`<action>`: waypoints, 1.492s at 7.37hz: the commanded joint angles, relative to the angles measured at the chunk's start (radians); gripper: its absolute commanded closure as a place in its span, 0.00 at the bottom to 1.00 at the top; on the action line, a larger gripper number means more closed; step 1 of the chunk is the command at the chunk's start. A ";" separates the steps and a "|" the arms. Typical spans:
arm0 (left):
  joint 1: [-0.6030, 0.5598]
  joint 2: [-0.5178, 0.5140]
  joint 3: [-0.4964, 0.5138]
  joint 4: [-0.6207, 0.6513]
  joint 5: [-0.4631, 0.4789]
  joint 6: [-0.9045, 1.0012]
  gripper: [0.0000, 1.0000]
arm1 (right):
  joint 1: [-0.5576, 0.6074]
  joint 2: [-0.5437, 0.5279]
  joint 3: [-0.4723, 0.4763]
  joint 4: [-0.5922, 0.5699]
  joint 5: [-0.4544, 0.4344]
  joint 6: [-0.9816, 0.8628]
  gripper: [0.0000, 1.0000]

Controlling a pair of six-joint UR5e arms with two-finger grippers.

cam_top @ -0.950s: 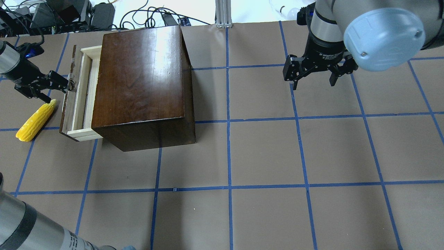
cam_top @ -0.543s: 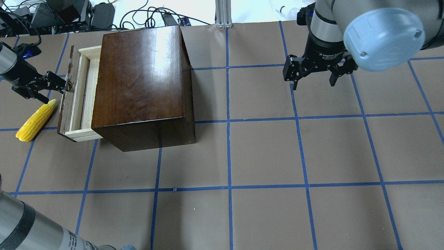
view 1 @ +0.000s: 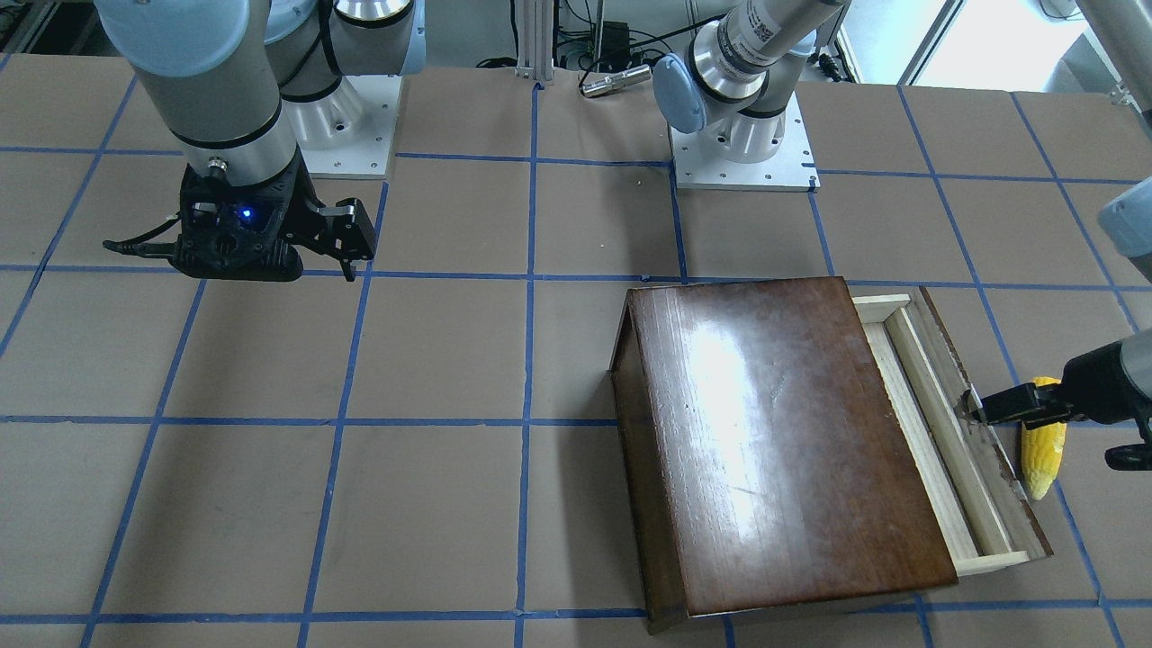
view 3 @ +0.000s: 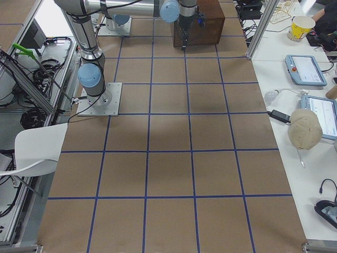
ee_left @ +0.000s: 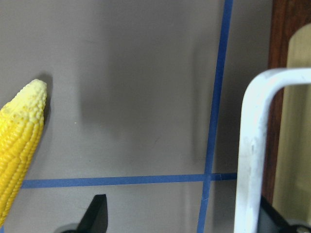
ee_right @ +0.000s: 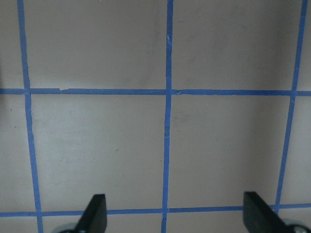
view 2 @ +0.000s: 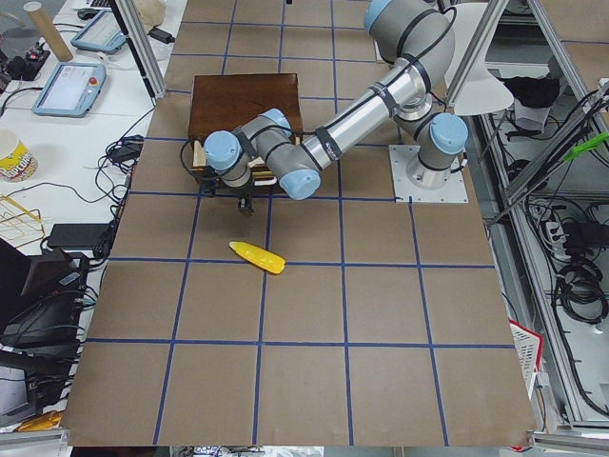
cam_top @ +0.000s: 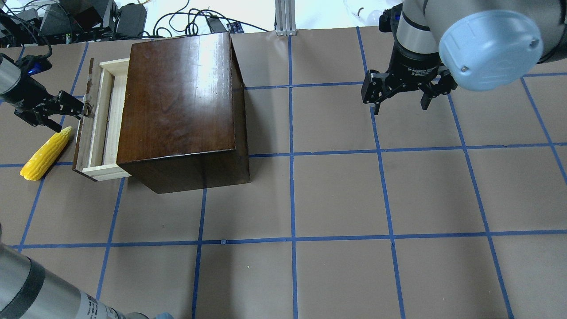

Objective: Open drawer and put corn inside
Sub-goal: 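Release the drawer handle and lift the left gripper away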

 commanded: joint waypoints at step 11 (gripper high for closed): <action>0.056 0.034 0.130 -0.146 0.138 0.257 0.00 | 0.000 0.001 0.000 0.000 0.000 0.000 0.00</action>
